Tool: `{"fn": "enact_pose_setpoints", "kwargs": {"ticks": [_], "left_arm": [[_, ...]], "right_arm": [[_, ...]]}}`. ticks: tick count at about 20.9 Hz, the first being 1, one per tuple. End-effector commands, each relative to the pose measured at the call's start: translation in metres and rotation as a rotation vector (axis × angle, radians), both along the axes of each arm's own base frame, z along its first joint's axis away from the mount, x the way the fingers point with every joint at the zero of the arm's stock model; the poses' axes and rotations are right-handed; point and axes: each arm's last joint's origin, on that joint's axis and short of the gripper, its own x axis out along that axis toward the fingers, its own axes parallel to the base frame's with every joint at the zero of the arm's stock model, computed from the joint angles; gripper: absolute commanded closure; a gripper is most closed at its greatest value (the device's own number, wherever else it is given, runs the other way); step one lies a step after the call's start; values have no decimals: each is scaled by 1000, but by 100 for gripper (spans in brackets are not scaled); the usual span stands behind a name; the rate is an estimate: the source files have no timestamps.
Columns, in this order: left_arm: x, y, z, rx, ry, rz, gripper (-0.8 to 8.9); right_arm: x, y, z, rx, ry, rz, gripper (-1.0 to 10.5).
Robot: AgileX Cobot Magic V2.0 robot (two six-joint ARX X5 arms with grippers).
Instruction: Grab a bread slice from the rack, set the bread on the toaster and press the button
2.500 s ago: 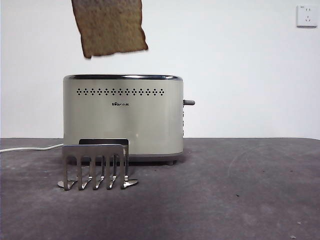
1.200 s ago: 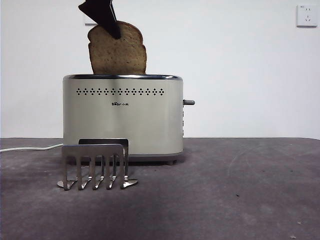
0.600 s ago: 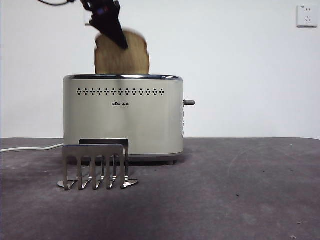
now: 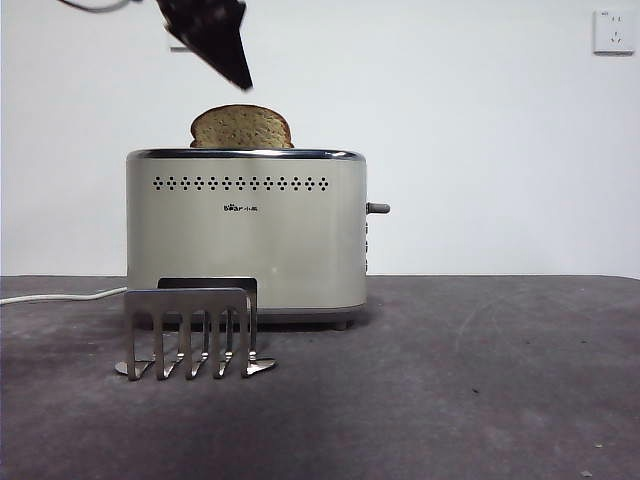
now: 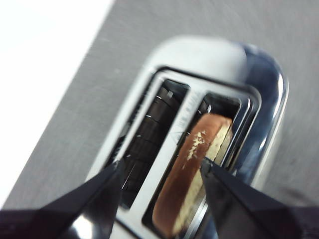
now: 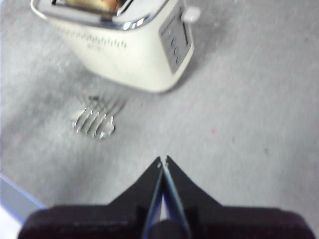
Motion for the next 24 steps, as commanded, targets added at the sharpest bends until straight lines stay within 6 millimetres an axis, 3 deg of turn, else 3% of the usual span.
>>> {"fn": "enact_pose_setpoints", "kwargs": {"ticks": [1,7,11,17,24], "left_arm": [[-21,10,23,-170,35,126,547],[-95,38,65,-362,164,177,548],[-135,52,81,-443,217,113,548],[-156,56,85,-501,307,-6,549],[-163,57,81,-504,401,-40,549]], "right_arm": [[16,4,0,96,-5,59,958],[83,18,-10,346,-7,121,959],[129,29,-25,422,26,110,959],[172,47,-33,416,70,132,959],[221,69,-46,392,94,132,959]]}}
